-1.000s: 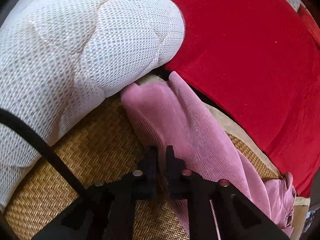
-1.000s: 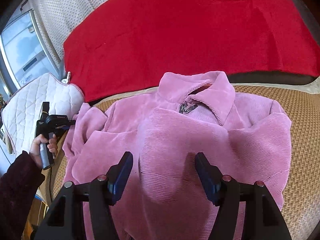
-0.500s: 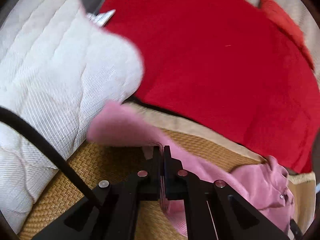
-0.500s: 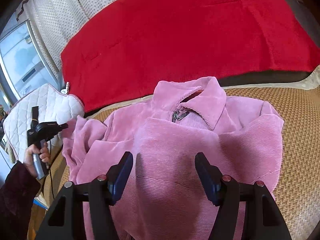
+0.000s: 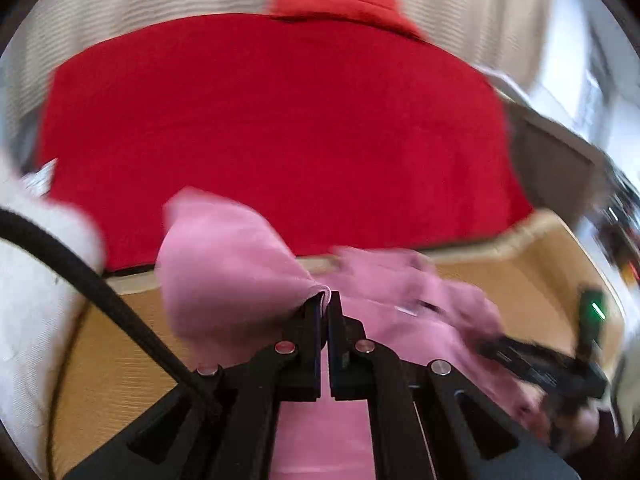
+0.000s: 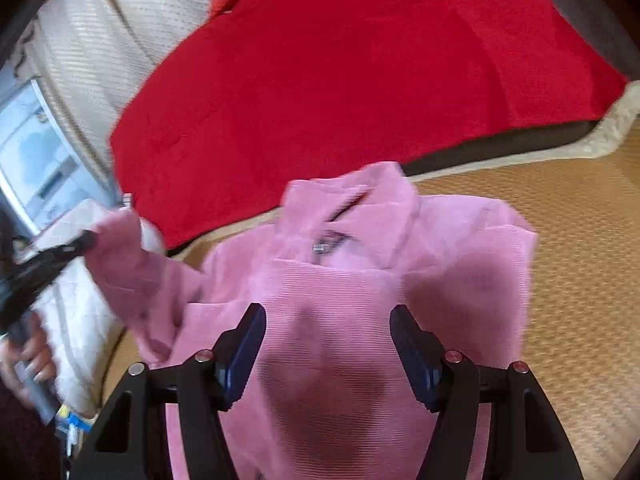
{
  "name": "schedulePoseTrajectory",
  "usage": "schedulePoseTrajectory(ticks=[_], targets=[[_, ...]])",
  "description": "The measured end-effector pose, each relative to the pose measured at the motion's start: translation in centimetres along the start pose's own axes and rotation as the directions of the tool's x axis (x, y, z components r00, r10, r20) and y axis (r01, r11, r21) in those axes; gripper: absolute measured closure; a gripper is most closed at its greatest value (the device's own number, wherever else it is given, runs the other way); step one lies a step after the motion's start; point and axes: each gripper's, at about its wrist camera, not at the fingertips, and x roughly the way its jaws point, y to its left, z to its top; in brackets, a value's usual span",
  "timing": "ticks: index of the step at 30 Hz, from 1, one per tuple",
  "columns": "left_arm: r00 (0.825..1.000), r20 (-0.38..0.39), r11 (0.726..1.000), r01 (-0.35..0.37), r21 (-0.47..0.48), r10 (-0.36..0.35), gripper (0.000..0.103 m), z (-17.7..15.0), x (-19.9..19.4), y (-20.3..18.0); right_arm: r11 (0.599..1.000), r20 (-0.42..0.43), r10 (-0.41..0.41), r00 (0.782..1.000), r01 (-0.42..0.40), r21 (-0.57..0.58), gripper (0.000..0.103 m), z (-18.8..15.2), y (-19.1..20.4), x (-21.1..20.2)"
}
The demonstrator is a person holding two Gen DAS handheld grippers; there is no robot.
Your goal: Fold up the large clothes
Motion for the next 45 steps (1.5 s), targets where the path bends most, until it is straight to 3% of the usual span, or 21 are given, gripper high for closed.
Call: schedulePoseTrajectory(ticks=[2,4,6,7,8,11,15,20,25,28,29,31,33,34,35,38,40,42,44,45], targets=[[0.993,-0.054,0.99,0.105,0.092,-0.1,0.1,-0.9,0.6,-4.6,0.997,-0.005,0.005,1.0,-0.004,0.071,0.035,0.4,-1.7,-0.4],[0.984,-0.118,0.971,0.155,0.184,-0.134,0.097,-2.0,1.1,-8.3,0.991,0.002,0.013,1.0,-0.013,0.13,0.035,0.8,-3.1,-1.1],[0.98,-0.167,0.949,0.148,0.279,-0.104,0.076,-3.5,1.7,-10.9,0.984,0.016,0.014,1.0,-0.016,0.177,0.035,1.2,-4.6,-2.0],[0.982,-0.167,0.942,0.138,0.306,-0.089,0.06,-4.5,1.7,-11.5,0.982,0.012,0.008,1.0,-0.01,0.187,0.035,1.4,-5.2,-2.4],[0.984,-0.158,0.941,0.125,0.313,-0.078,0.053,-5.2,1.6,-11.3,0.981,0.006,0.01,1.0,-0.011,0.193,0.034,1.5,-5.5,-2.6],[0.986,-0.163,0.965,0.084,0.25,-0.044,0.053,-5.6,1.7,-9.0,0.972,0.006,0.049,0.999,-0.049,0.23,0.034,1.7,-6.6,-3.3],[0.989,-0.14,0.994,-0.023,0.107,0.038,0.053,-5.4,1.4,-4.3,0.95,0.028,0.099,0.995,-0.103,0.294,0.034,2.0,-8.1,-4.1],[0.986,-0.11,0.991,-0.131,-0.004,0.129,0.052,-6.7,2.3,-1.0,0.905,0.09,0.186,0.978,-0.206,0.373,0.029,1.9,-9.3,-5.1],[0.973,-0.145,0.982,-0.187,-0.032,0.18,0.052,-9.3,4.9,-0.7,0.921,0.169,0.196,0.966,-0.24,0.308,0.029,2.0,-7.9,-6.1],[0.955,-0.223,0.98,-0.197,0.02,0.196,0.052,-11.2,6.6,-0.9,0.969,0.111,0.163,0.98,-0.18,0.172,0.029,2.1,-5.1,-4.9],[0.945,-0.255,0.979,-0.198,0.052,0.205,0.052,-12.0,7.1,-1.0,0.985,0.067,0.134,0.989,-0.14,0.095,0.03,1.8,-3.7,-4.2],[0.945,-0.267,0.982,-0.179,0.067,0.19,0.052,-12.6,7.0,-0.7,0.996,-0.053,0.087,0.995,-0.088,-0.026,0.033,0.9,-1.8,-2.2],[0.953,-0.251,0.986,-0.161,0.049,0.169,0.052,-12.3,6.0,-0.3,0.993,-0.196,-0.008,0.981,-0.015,-0.117,0.036,-0.5,-1.1,0.2],[0.958,-0.234,0.986,-0.16,0.039,0.164,0.052,-12.2,5.5,0.0,0.991,-0.27,-0.057,0.961,0.022,-0.131,0.036,-1.5,-1.4,1.5],[0.962,-0.22,0.987,-0.16,0.028,0.162,0.052,-12.2,5.0,0.3,0.993,-0.275,-0.053,0.96,0.021,-0.119,0.037,-1.9,-1.9,1.7],[0.973,-0.178,0.987,-0.154,-0.037,0.146,0.052,-11.9,4.1,1.4,0.994,-0.26,-0.039,0.965,0.011,-0.109,0.037,-1.2,-2.3,0.2],[0.98,-0.142,0.986,-0.149,-0.075,0.137,0.052,-11.5,3.8,1.8,0.999,-0.186,-0.014,0.983,0.004,-0.053,0.037,-0.8,-3.2,-1.3],[0.985,-0.097,0.985,-0.151,-0.082,0.143,0.052,-11.1,3.1,1.5,1.0,-0.061,-0.012,0.998,0.011,-0.005,0.035,0.2,-3.9,-3.3],[0.983,-0.073,0.983,-0.172,-0.071,0.166,0.041,-10.8,3.1,0.9,1.0,0.085,-0.012,0.996,0.011,0.02,0.035,1.0,-4.1,-5.2],[0.981,-0.078,0.981,-0.184,-0.068,0.179,0.04,-10.8,3.5,0.6,1.0,0.117,-0.009,0.993,0.008,0.011,0.035,1.3,-3.8,-5.6]])
